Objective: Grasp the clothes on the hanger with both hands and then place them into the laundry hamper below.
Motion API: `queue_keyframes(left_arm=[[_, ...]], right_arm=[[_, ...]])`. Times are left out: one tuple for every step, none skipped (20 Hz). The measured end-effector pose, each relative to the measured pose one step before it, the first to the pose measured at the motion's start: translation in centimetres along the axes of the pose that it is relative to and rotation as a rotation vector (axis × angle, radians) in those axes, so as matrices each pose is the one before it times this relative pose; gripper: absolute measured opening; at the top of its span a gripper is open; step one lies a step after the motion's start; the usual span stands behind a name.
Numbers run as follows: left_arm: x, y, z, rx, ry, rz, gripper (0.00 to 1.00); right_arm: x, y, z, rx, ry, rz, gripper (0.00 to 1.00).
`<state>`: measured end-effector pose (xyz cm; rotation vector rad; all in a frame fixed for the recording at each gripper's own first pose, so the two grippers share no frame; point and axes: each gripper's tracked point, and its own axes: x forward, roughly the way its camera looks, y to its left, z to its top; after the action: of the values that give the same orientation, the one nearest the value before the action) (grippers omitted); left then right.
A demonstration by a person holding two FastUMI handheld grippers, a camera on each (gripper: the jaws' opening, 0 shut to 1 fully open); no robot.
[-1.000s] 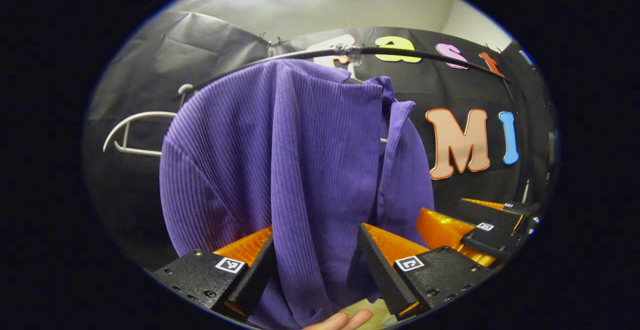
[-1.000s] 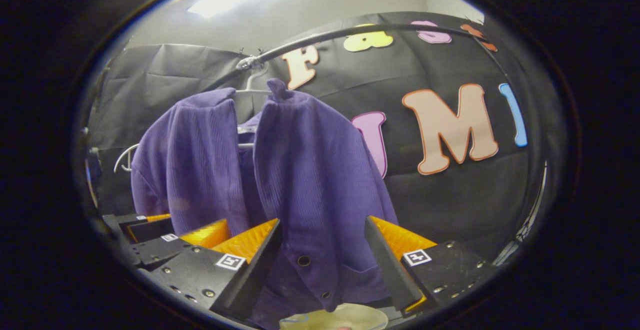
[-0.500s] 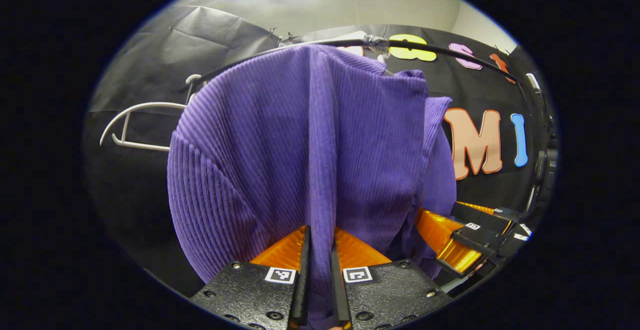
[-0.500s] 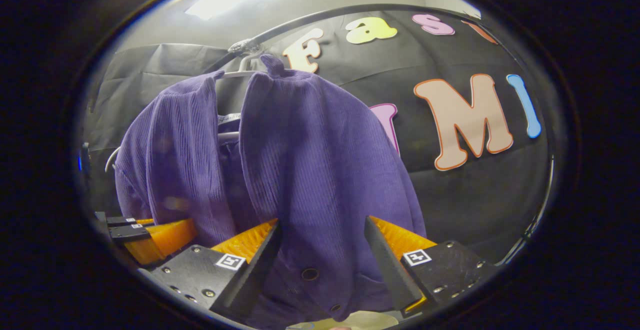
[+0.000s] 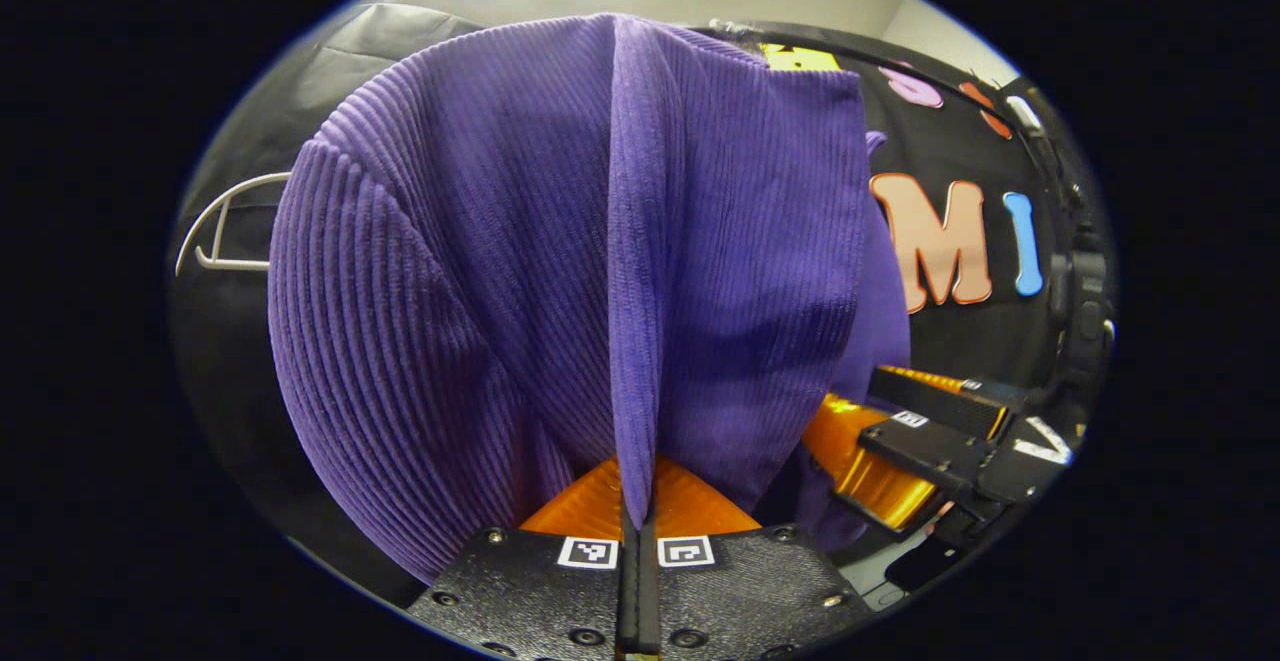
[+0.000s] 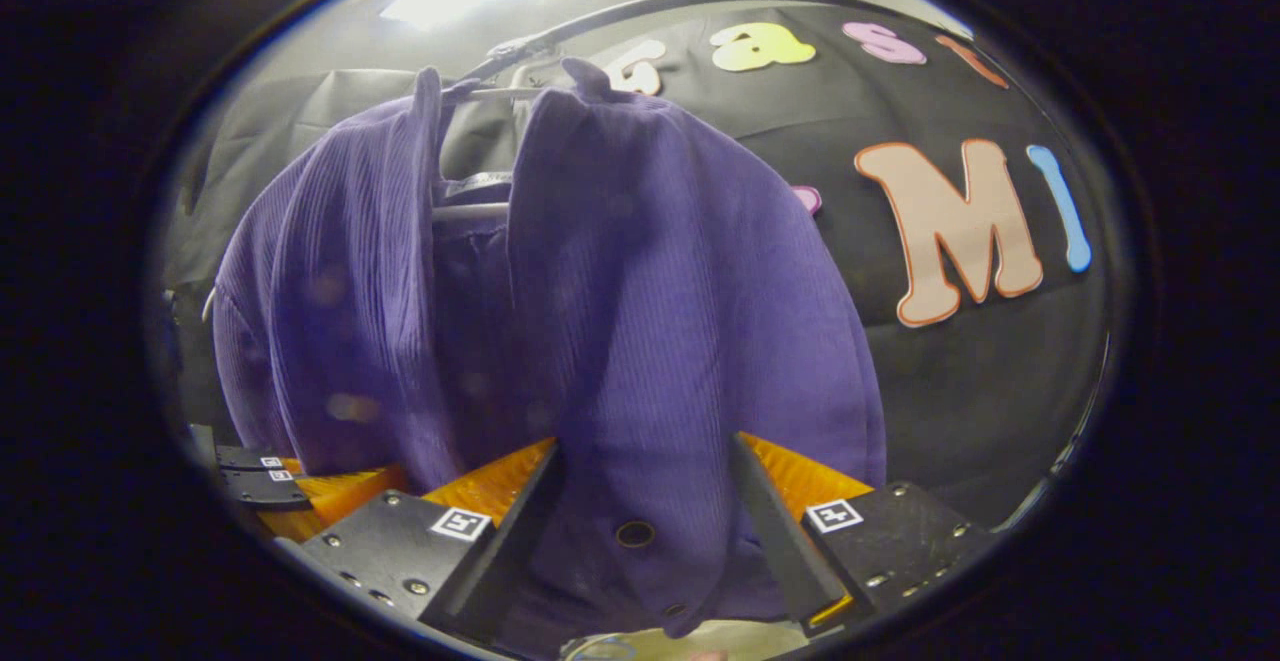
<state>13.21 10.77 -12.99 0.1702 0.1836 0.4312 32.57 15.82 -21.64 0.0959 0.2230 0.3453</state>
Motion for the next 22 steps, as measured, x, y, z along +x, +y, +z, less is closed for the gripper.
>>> queue_keyframes(left_arm=[[-0.121,0.164,0.235,0.00156,-0.01573,-0.00334,0.0],[-0.059,-0.107,0.175,-0.00267,-0.00789,-0.00678,0.0],[-0.151,-0.121,0.212,-0.00125,-0.00572,-0.00461,0.0],[-0.146,-0.052,0.158,-0.00049,-0.00018,-0.00142,0.0],[-0.212,-0.141,0.168,-0.00407,-0.00238,-0.00468,0.0],[-0.334,-0.373,0.28,-0.01126,-0.00705,-0.01488,0.0],[-0.606,-0.563,0.273,-0.01121,-0.01407,-0.0271,0.0],[-0.974,-0.386,0.208,-0.0091,-0.01906,-0.02745,0.0],[-1.143,0.479,0.117,-0.00504,-0.01407,-0.01601,0.0],[-0.669,0.143,0.228,-0.00312,-0.00555,-0.01426,0.01],[-0.344,-0.039,0.398,-0.00997,-0.00421,-0.01586,0.0],[-0.343,-0.273,0.52,-0.00894,-0.00262,-0.01799,0.0],[-0.294,-0.246,0.396,-0.00412,0.00053,-0.01658,0.0],[0.027,-0.132,0.351,-0.00595,-0.00057,-0.01318,0.0],[-0.103,-0.054,0.079,-0.0064,0.008,-0.0078,0.0],[-0.202,-0.048,0.068,-0.0051,0.01215,-0.00394,0.0],[-0.532,-0.095,0.248,-0.00743,0.00587,-0.00973,0.0],[-0.654,-0.386,0.554,-0.00541,-0.00135,-0.02638,0.0],[-0.733,-0.347,0.554,-0.00511,-0.00573,-0.02908,0.0],[-0.775,-0.327,0.789,0.00116,-0.01056,-0.0279,0.0],[-0.796,-0.29,0.767,-0.00222,-0.01439,-0.03004,0.0],[-0.754,-0.412,0.696,-0.00564,-0.01084,-0.03646,0.0]], right_arm=[[-0.549,-0.207,-0.247,0.00535,-0.01305,-0.01188,0.99],[-0.158,-0.115,0.023,-0.00665,-0.01912,-0.00848,0.99],[-0.352,-0.11,-0.05,0.00114,-0.00744,-0.02147,0.98],[-0.19,0.701,-0.187,0.00975,-0.00262,0.01327,0.98],[0.282,0.598,-0.136,0.00261,-0.00324,0.01097,0.98],[0.441,-0.337,0.096,-0.01512,-0.00279,-0.02385,0.93],[0.346,-1.109,0.223,-0.024,-0.00136,-0.04018,0.98],[0.545,-1.009,0.548,-0.01865,-0.00969,-0.03859,0.98],[0.443,-1.012,0.37,-0.01187,-0.00939,-0.04254,0.98],[0.328,-1.249,0.519,-0.00598,-0.00502,-0.04557,0.98],[0.404,-1.267,0.642,0.00057,-0.00758,-0.03978,0.98],[0.707,-0.889,0.753,0.00867,-0.00717,-0.01304,0.98],[0.708,-0.159,0.761,0.02243,-0.00353,0.01137,0.98],[0.851,0.207,0.51,0.03956,-0.00131,0.03377,0.98],[0.726,0.871,0.016,0.04339,0.01349,0.05795,0.89],[-0.226,0.278,0.534,0.03434,0.00364,0.00975,0.68],[0.046,-0.017,0.152,0.00725,0.00661,0.00866,0.47],[-0.094,0.123,-0.104,-0.00326,0.01309,0.01576,0.25],[-0.427,0.518,-0.089,-0.02338,0.0012,0.02086,0.04],[-0.343,0.099,-0.066,-0.04941,0.00316,0.00862,0.04],[-0.585,-0.315,0.264,-0.04704,-0.00934,-0.01495,0.04],[-0.388,-0.414,0.428,-0.02291,-0.01378,-0.02185,0.07]])
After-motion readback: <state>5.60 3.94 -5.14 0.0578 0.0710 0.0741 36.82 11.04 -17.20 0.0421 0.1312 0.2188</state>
